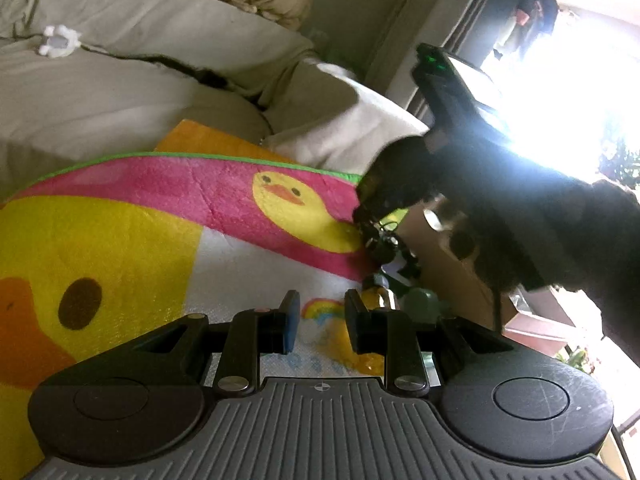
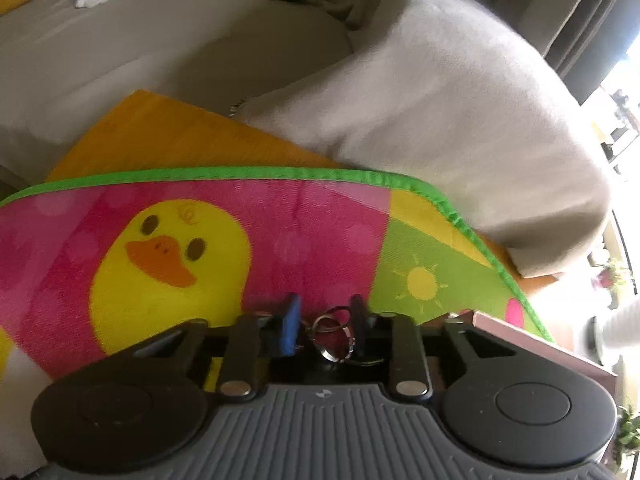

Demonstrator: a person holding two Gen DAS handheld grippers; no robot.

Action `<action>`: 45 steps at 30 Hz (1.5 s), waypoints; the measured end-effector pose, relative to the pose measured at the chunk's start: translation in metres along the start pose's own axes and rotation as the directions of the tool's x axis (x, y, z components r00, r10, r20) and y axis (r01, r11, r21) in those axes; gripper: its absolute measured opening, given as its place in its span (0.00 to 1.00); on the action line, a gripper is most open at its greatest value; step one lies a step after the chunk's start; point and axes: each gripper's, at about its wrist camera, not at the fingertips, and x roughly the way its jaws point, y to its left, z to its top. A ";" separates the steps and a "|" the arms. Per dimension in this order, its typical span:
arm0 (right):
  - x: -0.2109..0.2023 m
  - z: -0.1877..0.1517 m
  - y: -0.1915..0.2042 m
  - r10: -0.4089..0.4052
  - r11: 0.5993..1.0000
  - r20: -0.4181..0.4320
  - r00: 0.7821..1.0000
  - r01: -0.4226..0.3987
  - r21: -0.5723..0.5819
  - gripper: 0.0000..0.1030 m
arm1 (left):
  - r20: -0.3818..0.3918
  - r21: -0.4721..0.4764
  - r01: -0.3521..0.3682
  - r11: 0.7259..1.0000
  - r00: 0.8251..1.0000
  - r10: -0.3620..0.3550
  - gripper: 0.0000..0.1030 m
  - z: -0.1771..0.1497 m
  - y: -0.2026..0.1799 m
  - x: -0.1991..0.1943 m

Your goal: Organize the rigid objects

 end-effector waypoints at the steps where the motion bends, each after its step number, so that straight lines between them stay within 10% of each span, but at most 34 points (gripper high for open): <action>1: -0.003 -0.003 0.001 0.009 1.000 -0.003 1.000 -0.009 -0.005 0.12 | 0.005 -0.010 -0.003 1.000 1.000 0.003 0.26 0.000 0.002 -0.001; 9: -0.051 -0.052 0.023 0.156 0.983 -0.033 0.987 -0.159 -0.093 0.10 | 0.012 -0.037 -0.007 0.999 1.000 0.008 0.26 0.001 0.006 -0.003; 13: -0.073 -0.090 0.030 0.303 0.946 -0.100 0.948 -0.312 -0.089 0.09 | -0.025 -0.042 0.045 0.998 0.999 -0.046 0.26 -0.007 0.001 -0.007; 22: -0.124 -0.156 0.010 0.331 0.923 -0.077 0.940 -0.340 -0.179 0.10 | -0.068 0.038 0.077 0.996 0.995 -0.074 0.26 -0.026 -0.022 -0.013; 27: -0.138 -0.113 -0.012 0.296 0.953 0.090 0.951 -0.287 -0.101 0.26 | -0.064 0.059 0.065 0.996 0.996 -0.061 0.26 -0.028 -0.026 -0.012; 35: -0.045 -0.049 0.026 -0.036 0.989 0.070 0.997 0.046 -0.143 0.11 | -0.063 -0.018 0.103 0.995 0.993 -0.104 0.26 -0.028 -0.012 -0.010; 45: -0.094 -0.132 0.030 0.115 0.954 -0.014 0.993 -0.115 -0.278 0.09 | -0.002 -0.013 0.094 0.996 0.996 -0.094 0.26 -0.023 -0.012 -0.023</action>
